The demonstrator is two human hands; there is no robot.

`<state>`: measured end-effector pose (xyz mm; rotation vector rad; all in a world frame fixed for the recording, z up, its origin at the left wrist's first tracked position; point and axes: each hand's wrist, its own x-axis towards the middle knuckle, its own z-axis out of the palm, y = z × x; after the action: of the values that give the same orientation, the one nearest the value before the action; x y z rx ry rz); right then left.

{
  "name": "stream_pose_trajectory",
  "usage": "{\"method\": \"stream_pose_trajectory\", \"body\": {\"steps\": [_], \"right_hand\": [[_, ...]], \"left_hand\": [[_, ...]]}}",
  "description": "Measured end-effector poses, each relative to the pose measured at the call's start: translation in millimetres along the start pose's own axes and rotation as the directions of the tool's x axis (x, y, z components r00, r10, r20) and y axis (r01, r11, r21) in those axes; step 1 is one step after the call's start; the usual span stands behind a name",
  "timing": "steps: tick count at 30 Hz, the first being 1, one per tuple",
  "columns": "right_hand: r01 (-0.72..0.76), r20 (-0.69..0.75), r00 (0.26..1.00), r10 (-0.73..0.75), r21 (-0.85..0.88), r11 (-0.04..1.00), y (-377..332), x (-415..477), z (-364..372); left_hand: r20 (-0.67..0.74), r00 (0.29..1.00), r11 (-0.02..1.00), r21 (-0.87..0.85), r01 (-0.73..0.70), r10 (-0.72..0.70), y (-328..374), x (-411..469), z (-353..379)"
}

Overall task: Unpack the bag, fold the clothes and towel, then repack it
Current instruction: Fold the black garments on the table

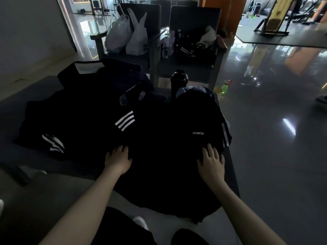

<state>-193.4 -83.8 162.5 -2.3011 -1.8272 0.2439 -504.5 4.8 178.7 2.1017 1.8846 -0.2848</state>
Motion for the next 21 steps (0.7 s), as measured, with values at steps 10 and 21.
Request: {"method": "stream_pose_trajectory", "body": {"steps": [10, 21], "right_hand": [[-0.331, -0.036, 0.942, 0.334, 0.067, 0.941, -11.8, -34.3, 0.3], [-0.449, 0.064, 0.893, 0.446, 0.211, 0.868, -17.3, -74.2, -11.5]], "left_hand": [[-0.105, 0.97, 0.975, -0.008, 0.221, -0.22, 15.4, -20.2, -0.8], [0.018, 0.991, 0.846, -0.518, 0.126, -0.136, 8.8, -50.0, -13.1]]}}
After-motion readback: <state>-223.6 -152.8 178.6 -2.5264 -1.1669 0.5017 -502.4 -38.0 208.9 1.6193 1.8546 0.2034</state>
